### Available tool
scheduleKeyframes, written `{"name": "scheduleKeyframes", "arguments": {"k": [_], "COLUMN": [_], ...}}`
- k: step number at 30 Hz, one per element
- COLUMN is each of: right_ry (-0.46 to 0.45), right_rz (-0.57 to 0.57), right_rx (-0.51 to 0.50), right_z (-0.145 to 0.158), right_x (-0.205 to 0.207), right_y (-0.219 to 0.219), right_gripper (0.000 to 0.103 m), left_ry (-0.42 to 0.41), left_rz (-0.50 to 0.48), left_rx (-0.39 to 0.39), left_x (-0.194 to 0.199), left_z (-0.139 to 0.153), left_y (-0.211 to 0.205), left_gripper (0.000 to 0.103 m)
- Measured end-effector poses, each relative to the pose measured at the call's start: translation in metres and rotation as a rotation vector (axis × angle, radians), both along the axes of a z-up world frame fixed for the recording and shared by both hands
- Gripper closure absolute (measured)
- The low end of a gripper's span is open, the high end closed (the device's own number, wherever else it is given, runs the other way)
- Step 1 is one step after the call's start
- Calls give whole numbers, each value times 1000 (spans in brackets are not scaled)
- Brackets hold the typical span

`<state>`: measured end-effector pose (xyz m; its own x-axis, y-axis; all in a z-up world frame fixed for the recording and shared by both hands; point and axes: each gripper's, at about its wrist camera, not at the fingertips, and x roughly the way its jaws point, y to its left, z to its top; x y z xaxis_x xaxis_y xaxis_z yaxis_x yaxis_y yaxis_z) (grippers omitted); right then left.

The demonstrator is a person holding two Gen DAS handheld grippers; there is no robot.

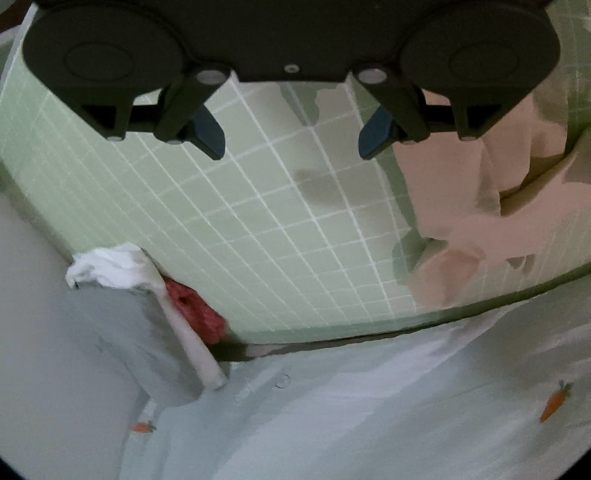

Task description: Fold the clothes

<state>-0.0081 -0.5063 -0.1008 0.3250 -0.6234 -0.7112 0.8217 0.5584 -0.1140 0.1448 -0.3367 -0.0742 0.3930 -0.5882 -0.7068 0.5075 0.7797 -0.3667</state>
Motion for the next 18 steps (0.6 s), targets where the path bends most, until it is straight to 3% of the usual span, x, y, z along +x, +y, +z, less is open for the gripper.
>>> {"name": "scheduleKeyframes", "arguments": {"k": [1, 3, 4, 13, 18], "right_ry": [-3, -7, -14, -86, -129], "right_rz": [-2, 1, 8, 197, 342], "right_rx": [5, 14, 16, 22, 61], "right_z": [0, -1, -1, 9, 12], "right_x": [-3, -6, -6, 26, 62], "right_y": [0, 2, 4, 33, 57], "right_gripper": [23, 23, 23, 24, 32], "left_ry": [14, 26, 29, 78, 134], "left_rz": [-24, -42, -25, 163, 223], "left_rx": [-6, 9, 32, 212, 272], "left_x": [-7, -19, -19, -2, 10], "left_z": [-1, -5, -8, -32, -51], "left_y": [-7, -15, -12, 20, 35], "left_gripper": [78, 31, 24, 16, 15]}}
